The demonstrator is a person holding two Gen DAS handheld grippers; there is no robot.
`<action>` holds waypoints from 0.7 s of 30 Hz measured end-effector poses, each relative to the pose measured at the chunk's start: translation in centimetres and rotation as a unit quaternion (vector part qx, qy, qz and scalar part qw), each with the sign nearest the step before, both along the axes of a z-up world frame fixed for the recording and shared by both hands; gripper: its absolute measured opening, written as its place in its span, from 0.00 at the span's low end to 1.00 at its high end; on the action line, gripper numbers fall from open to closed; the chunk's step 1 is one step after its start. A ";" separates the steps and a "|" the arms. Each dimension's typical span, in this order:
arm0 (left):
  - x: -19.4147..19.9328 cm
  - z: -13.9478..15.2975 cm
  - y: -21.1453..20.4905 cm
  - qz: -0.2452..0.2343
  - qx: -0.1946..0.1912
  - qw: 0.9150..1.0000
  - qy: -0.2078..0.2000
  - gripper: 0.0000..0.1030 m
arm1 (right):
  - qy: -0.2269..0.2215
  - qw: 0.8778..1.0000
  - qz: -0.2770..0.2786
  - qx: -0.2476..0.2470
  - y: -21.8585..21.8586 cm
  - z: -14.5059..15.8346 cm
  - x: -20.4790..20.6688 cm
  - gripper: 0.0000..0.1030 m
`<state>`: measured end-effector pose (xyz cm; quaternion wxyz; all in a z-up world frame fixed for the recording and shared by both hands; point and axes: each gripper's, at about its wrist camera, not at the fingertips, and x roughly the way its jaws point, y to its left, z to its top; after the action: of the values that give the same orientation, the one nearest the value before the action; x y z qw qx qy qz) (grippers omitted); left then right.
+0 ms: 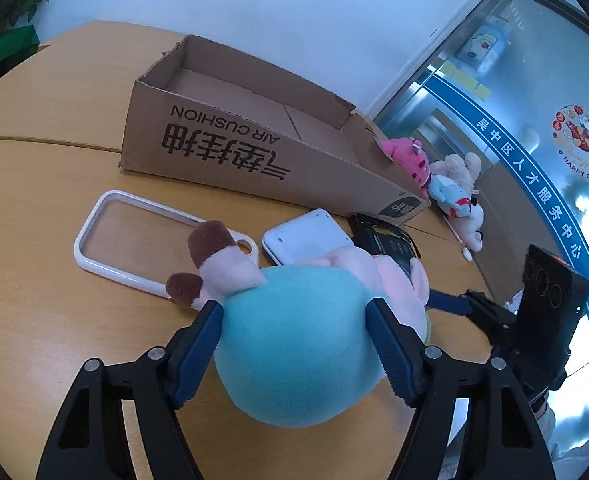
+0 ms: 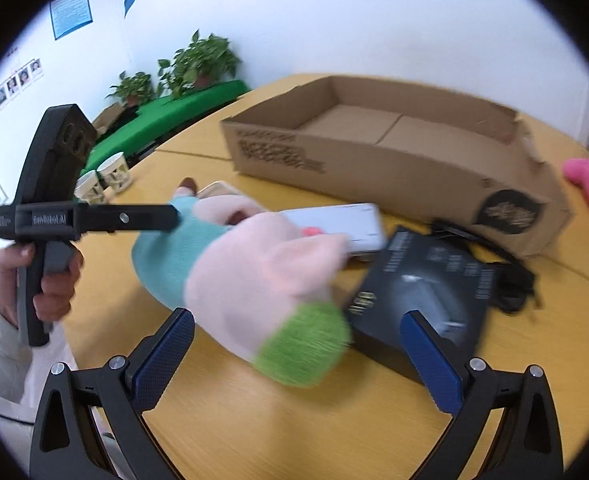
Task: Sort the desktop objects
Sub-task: 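Reach both grippers to the teal-and-pink pig plush and close on it, then lift the pig plush with both grippers and carry it over the cardboard box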
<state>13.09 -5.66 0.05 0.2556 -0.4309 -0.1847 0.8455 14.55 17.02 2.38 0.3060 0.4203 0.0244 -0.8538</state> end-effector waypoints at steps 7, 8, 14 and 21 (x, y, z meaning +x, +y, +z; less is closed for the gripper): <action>2.2 0.3 -1.1 -0.009 -0.004 1.000 -0.005 0.70 | -0.015 0.998 0.043 -0.031 -0.8 -0.1 2.4 0.96; 2.4 0.1 -1.3 -0.006 -0.005 1.000 -0.009 0.74 | -0.019 0.999 0.033 -0.033 -0.3 -0.3 2.5 0.96; 2.4 -1.0 -0.8 -0.024 0.022 0.999 -0.023 0.72 | -0.080 0.995 0.008 -0.053 0.8 -3.4 1.0 0.87; 2.8 0.3 -0.7 -0.016 0.015 1.000 -0.014 0.63 | -0.061 0.996 0.011 -0.062 -0.9 -3.1 1.8 0.72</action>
<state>15.94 -6.36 0.31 0.2726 -0.4416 -0.1940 0.8325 16.39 16.16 -0.69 0.3414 0.4517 -0.0424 -0.8232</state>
